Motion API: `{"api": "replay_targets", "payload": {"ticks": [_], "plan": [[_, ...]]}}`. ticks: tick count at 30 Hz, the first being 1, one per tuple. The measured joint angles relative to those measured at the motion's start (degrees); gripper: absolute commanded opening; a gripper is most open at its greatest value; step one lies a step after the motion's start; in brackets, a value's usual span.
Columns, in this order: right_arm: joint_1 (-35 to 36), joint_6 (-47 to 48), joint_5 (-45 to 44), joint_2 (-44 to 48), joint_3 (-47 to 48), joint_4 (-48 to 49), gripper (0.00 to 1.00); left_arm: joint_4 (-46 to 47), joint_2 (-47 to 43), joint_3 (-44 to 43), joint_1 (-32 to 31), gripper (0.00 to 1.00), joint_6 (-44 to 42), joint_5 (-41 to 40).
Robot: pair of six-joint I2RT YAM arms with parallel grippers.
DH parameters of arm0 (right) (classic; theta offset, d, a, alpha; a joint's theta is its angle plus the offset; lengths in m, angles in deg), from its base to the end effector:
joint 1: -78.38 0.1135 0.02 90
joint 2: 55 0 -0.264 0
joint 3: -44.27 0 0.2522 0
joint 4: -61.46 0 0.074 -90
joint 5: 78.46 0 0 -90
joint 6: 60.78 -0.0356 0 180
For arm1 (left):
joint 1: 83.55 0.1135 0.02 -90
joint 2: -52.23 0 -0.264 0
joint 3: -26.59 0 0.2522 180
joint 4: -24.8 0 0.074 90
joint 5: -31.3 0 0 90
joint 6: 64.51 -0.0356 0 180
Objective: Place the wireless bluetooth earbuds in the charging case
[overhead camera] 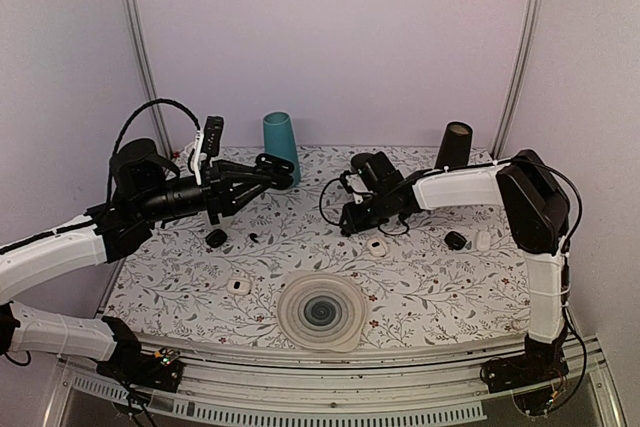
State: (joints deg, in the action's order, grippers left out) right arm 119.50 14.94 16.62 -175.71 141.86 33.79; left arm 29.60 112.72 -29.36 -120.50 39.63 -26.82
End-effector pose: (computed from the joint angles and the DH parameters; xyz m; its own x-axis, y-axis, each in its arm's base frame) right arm 0.3414 0.3022 0.1566 -0.7377 -0.3178 -0.5957 -0.5317 0.8172 0.2224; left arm 0.1850 -0.1627 0.3238 -0.2243 -0.0909 -0.9703 0.9051 0.3495 -0.2420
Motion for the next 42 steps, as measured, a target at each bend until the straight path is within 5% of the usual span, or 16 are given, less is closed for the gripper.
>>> {"api": "replay_targets", "payload": {"ticks": [42], "plan": [[-1.31, 6.93, 4.79, -5.27, 3.87, -1.11, 0.21, -0.02, 0.39, -0.02, 0.26, 0.0, 0.0, 0.22]]}}
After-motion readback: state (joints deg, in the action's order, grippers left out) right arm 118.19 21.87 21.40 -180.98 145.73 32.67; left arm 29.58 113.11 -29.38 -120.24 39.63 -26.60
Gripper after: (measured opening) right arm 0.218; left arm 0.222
